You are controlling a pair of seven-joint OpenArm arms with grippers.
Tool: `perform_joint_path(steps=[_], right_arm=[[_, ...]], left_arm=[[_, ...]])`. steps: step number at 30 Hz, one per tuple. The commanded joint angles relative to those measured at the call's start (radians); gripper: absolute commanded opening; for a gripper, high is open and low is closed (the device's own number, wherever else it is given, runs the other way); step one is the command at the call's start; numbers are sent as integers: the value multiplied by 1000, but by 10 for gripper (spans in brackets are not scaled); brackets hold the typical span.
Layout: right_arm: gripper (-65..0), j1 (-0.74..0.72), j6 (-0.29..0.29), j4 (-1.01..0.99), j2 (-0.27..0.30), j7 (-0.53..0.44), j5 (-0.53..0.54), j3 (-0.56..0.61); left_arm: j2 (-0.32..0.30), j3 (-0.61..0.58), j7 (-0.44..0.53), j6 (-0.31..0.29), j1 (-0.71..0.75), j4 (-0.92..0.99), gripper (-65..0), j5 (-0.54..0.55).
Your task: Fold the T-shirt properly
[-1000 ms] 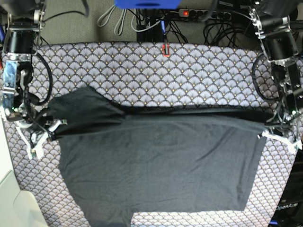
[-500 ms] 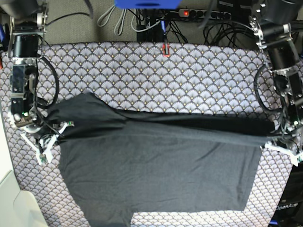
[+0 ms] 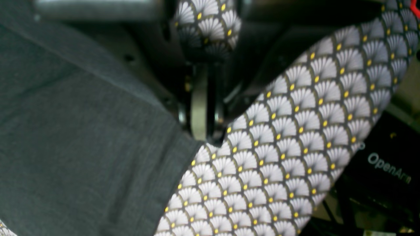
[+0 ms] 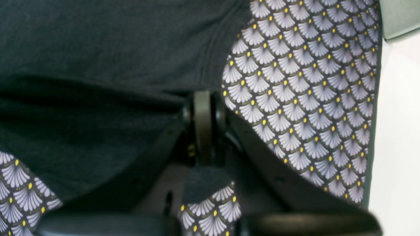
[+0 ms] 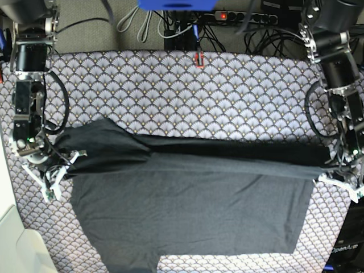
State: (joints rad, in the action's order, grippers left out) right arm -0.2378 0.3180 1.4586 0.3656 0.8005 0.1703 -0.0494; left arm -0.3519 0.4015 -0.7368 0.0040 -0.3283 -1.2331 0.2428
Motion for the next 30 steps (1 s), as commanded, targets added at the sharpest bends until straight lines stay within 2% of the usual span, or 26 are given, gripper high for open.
perform_joint_path(steps=[1,9,11,15,18,20,26,30], right_arm=[[-650,-25,0,15,14,-20,-1,-7],[-645,-24,0,15,14,-13,-1,-8],[-611,-24,0,15,14,-13,-1,-8],[-472,-27,0,-26,14,-13,-1,-10],[-389,-27,0,-46,17,-17,-1,-10],[-361,-22,0,-46,17,-19,-1,-10],[-357,-13,0,-45,20,-14,1,-16],[-357,25,0,-11,16,-16,2,-74]], left_arm=[[-19,1,24,0,-27,-20,-644,0],[-19,1,21,0,-27,-20,-628,0],[-19,1,18,0,-27,-20,-572,3],[-19,1,16,0,-24,-23,-409,5],[-19,4,16,-2,-22,-26,-342,5],[-19,7,16,-2,-21,-32,-312,5],[-22,10,16,-2,31,-58,-305,7],[-19,10,23,-2,96,-72,-304,8]])
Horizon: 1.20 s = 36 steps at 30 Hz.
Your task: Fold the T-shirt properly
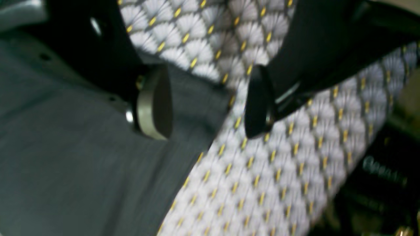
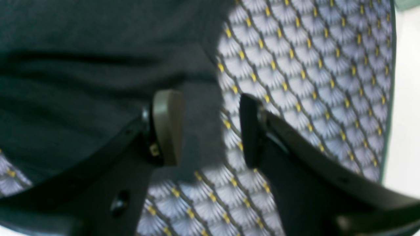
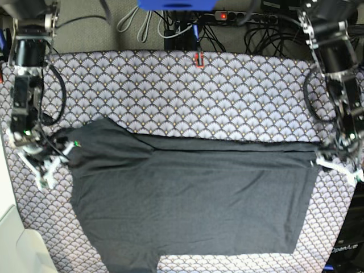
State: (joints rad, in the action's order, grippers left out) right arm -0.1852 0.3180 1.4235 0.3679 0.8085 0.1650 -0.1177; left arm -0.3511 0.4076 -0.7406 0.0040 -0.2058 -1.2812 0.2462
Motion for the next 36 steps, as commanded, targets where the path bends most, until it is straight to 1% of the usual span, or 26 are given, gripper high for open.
perform_joint_path(steps=[1,4,7,11,14,20,24,31,36], right_arm=[[-357,-13,0,36,13,-22,8,-15],[-357,17,0,67,13,-25,9,-37],[-357,49,0,86,13,-28,9,-50],[-357,79,0,84,12,-28,9,-73],[-357,100,0,86,-4,-30,11,-76],[-358,132,0,86,-14,-31,11,-76],[-358,143,0,87,-20,-51,11,-76],[-358,154,0,87,-23,-51,11,-76],[-358,155,0,87,-22,-51,9,-76]], left_arm=[[-19,6,28,-2,-11,-22,-304,5],[-7,32,29,-2,22,-15,-304,6],[16,70,63,-2,50,-12,-304,22],[19,72,99,-2,61,1,-304,17],[19,73,120,-2,55,44,-304,15],[14,72,207,-2,52,143,-304,15],[14,72,211,-2,49,153,-304,15],[13,70,209,-2,-21,211,-304,14],[13,64,209,-2,-28,217,-304,14]])
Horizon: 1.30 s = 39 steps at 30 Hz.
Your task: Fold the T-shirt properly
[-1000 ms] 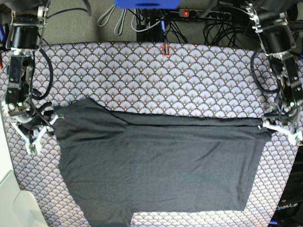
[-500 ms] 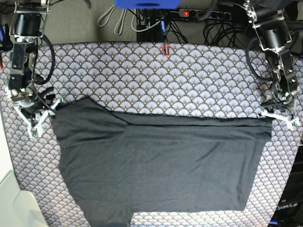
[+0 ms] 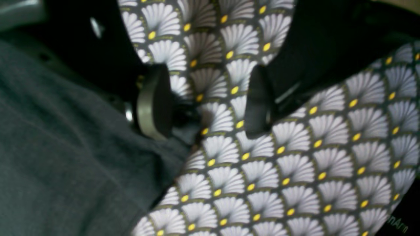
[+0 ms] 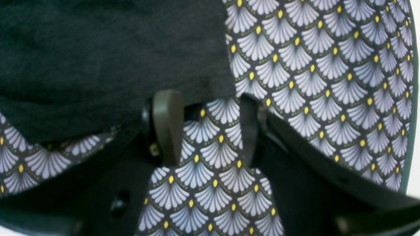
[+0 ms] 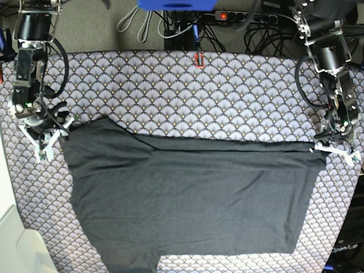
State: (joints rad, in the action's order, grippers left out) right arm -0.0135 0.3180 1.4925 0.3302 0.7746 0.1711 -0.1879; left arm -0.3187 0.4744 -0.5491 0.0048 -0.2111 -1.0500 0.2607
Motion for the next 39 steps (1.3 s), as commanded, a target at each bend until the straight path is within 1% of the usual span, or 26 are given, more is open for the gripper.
perform_joint_path(steps=[1,4,6,16,23,28,39], right_arm=[[-358,-16,0,18,16,-17,3,-6],[-358,-16,0,18,16,-17,2,-6],[-358,-16,0,18,16,-14,2,-6],[-358,-15,0,18,16,-14,0,-6],[-358,-15,0,17,16,-14,0,-6],[-358,-16,0,17,16,-14,0,-6],[-358,-16,0,15,16,-14,0,-6]], left_arm=[[-20,-16,19,-2,-29,-14,-304,-1],[-20,-76,21,-2,-40,-13,-304,-1],[-20,-90,21,-2,-41,-13,-304,-1],[-20,-87,21,-1,-63,-9,-305,-1],[-20,-85,21,-1,-61,52,-305,-1],[-20,-87,76,-1,-61,83,-306,-1],[-20,-92,82,-1,-61,101,-309,-1]])
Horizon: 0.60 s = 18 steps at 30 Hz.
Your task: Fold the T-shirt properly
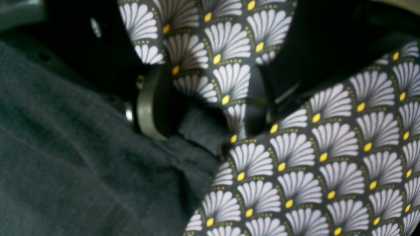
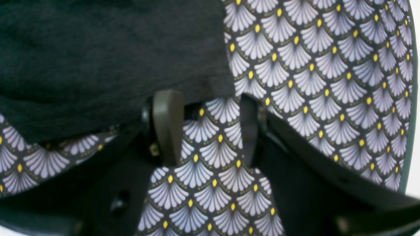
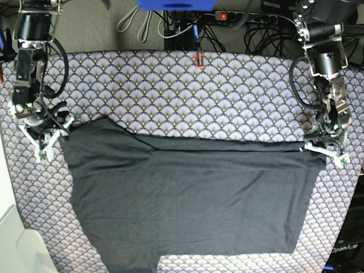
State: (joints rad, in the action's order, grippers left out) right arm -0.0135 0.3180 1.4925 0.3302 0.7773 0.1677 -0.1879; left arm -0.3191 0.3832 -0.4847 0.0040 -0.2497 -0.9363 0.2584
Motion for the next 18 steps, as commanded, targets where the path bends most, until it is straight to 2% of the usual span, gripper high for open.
perform_joint_path(steps=[1,4,8,10,18], right_arm=[[-358,-16,0,15,16,-17,3,-6],[-358,-18,0,15,16,-17,3,-6],[-358,-18,0,15,16,-17,3,-6],[-358,-18,0,15,16,-17,3,-6],[-358,-19,0,15,16,-17,3,-6]], left_arm=[[-19,0,17,0,-23,-13,-314,2],[-19,0,17,0,-23,-13,-392,2],[-19,-2,17,0,-23,-13,-571,2],[-19,1,17,0,-23,-13,-637,2],[-19,4,17,0,-23,-11,-636,2]])
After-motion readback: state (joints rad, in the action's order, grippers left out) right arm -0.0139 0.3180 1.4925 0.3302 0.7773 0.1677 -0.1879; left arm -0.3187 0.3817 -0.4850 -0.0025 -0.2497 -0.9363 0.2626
